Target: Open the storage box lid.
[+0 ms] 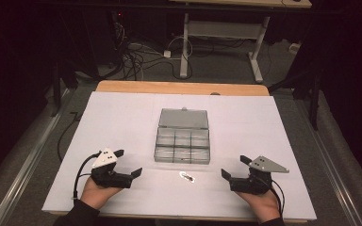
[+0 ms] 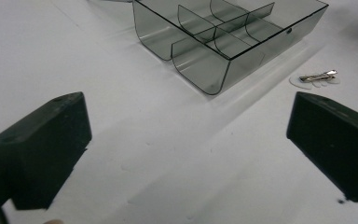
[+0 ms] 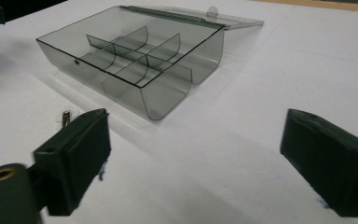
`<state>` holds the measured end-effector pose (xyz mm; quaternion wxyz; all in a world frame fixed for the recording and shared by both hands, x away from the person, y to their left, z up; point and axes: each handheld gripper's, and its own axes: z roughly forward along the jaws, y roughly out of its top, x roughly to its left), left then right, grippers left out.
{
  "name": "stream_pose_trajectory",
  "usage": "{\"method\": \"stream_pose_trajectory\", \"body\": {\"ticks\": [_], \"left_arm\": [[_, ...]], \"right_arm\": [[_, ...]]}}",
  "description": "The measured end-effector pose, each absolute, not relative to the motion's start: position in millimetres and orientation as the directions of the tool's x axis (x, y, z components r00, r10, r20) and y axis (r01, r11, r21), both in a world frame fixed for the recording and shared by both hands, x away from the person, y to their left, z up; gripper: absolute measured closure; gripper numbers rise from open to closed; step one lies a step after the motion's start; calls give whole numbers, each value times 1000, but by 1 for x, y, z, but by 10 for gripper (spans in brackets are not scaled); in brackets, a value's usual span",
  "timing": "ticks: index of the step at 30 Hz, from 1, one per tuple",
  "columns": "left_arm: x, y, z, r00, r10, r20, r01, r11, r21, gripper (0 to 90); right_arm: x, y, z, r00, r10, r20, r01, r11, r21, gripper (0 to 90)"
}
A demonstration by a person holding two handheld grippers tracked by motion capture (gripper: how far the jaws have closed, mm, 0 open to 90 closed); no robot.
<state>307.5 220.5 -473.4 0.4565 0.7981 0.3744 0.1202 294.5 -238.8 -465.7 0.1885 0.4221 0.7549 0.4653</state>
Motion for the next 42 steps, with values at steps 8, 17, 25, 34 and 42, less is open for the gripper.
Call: {"method": "stream_pose_trajectory", "body": {"ticks": [8, 17, 25, 34, 42], "left_arm": [[307, 220, -473, 686, 713, -146, 484, -298, 823, 0], [307, 221, -474, 684, 713, -154, 488, -290, 823, 0], [308, 221, -474, 678, 718, -159, 489, -278, 827, 0], [308, 221, -475, 679, 717, -158, 489, -280, 826, 0], [308, 221, -475, 677, 719, -158, 488, -278, 827, 0]], "right_arm": [[295, -239, -466, -546, 832, 95, 463, 206, 862, 0], [296, -238, -468, -547, 832, 92, 466, 211, 859, 0], [296, -237, -469, -549, 831, 89, 468, 217, 857, 0], [297, -236, -470, -553, 829, 84, 468, 225, 854, 0], [296, -234, -470, -556, 827, 83, 467, 229, 854, 0]]}}
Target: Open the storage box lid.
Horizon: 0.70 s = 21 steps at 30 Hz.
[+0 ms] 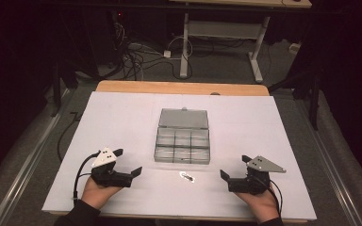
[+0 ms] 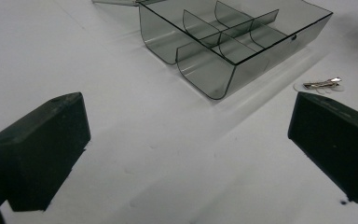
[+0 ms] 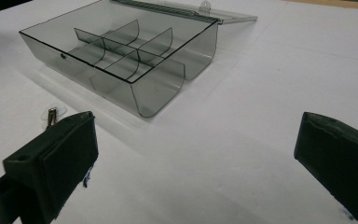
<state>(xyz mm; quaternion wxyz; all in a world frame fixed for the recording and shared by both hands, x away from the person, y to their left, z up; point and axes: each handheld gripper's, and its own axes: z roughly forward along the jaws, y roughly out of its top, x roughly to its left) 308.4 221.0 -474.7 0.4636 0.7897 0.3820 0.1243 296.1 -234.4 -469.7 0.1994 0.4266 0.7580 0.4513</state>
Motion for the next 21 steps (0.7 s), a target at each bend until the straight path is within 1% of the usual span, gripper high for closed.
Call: {"method": "stream_pose_trajectory", "body": {"ticks": [21], "left_arm": [[308, 219, -476, 679, 716, -162, 488, -276, 828, 0]], "right_arm": [[294, -219, -472, -589, 804, 75, 463, 260, 847, 0]]}}
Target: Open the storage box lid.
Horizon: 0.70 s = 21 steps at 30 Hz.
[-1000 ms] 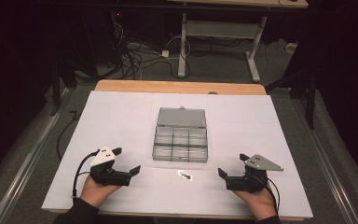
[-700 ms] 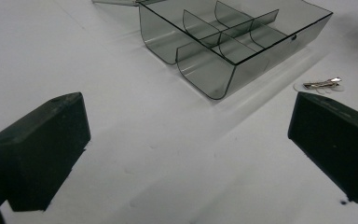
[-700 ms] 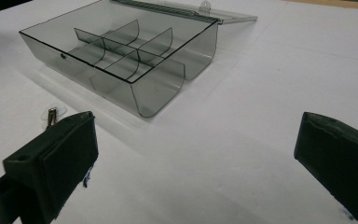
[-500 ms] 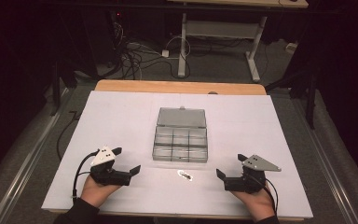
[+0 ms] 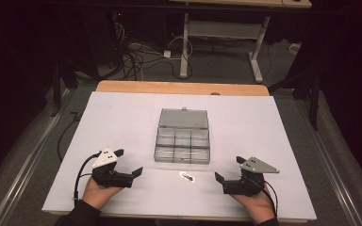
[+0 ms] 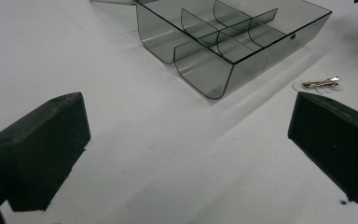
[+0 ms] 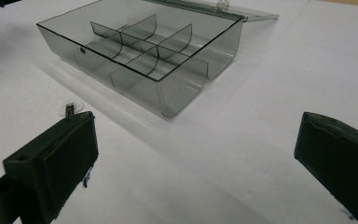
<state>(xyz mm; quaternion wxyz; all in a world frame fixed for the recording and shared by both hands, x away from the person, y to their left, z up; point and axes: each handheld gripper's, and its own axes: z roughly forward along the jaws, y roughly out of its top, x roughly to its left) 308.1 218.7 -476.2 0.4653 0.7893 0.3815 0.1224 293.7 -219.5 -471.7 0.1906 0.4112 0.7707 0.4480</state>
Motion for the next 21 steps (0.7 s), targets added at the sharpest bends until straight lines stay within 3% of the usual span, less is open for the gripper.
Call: {"method": "stream_pose_trajectory", "body": {"ticks": [21], "left_arm": [[306, 215, -477, 680, 716, -159, 484, -276, 831, 0]], "right_arm": [[291, -203, -473, -629, 773, 81, 464, 290, 837, 0]]}}
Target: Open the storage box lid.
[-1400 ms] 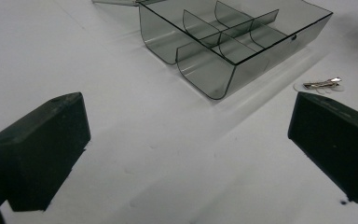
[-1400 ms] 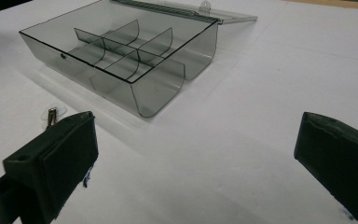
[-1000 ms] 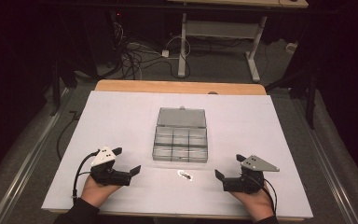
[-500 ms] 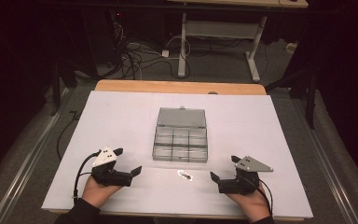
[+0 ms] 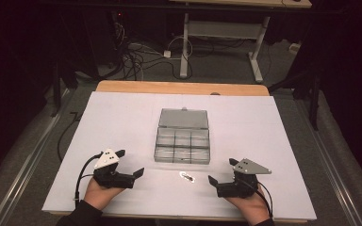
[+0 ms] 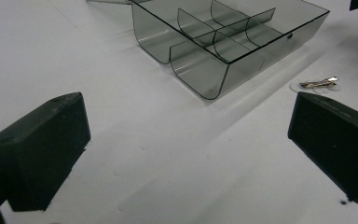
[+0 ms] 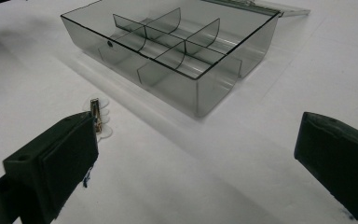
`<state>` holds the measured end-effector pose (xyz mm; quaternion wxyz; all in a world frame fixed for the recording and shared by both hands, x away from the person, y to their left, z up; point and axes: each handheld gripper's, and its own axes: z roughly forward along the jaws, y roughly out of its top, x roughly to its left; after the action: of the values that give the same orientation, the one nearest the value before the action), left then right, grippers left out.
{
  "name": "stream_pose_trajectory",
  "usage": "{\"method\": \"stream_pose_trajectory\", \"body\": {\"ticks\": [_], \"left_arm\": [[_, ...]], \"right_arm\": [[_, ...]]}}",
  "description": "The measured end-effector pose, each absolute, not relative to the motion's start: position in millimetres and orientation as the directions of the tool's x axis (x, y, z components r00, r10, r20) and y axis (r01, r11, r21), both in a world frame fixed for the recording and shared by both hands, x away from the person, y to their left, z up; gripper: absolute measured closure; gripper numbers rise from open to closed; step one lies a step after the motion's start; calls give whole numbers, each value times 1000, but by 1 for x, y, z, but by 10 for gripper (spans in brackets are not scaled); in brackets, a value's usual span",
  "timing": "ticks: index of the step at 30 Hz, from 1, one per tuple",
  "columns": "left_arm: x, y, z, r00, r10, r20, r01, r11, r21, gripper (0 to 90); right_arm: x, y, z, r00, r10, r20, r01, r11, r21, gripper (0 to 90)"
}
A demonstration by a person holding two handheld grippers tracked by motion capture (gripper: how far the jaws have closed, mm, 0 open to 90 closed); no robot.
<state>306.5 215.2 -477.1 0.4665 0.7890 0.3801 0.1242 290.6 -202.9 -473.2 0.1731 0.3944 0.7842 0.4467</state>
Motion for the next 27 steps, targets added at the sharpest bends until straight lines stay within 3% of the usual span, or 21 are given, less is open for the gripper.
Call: {"method": "stream_pose_trajectory", "body": {"ticks": [14, 27], "left_arm": [[306, 213, -477, 686, 711, -156, 478, -279, 833, 0], [304, 211, -476, 681, 716, -153, 472, -269, 840, 0]], "right_arm": [[288, -188, -475, -666, 743, 71, 458, 333, 824, 29], [282, -179, -474, -692, 719, 67, 447, 354, 822, 139]]}}
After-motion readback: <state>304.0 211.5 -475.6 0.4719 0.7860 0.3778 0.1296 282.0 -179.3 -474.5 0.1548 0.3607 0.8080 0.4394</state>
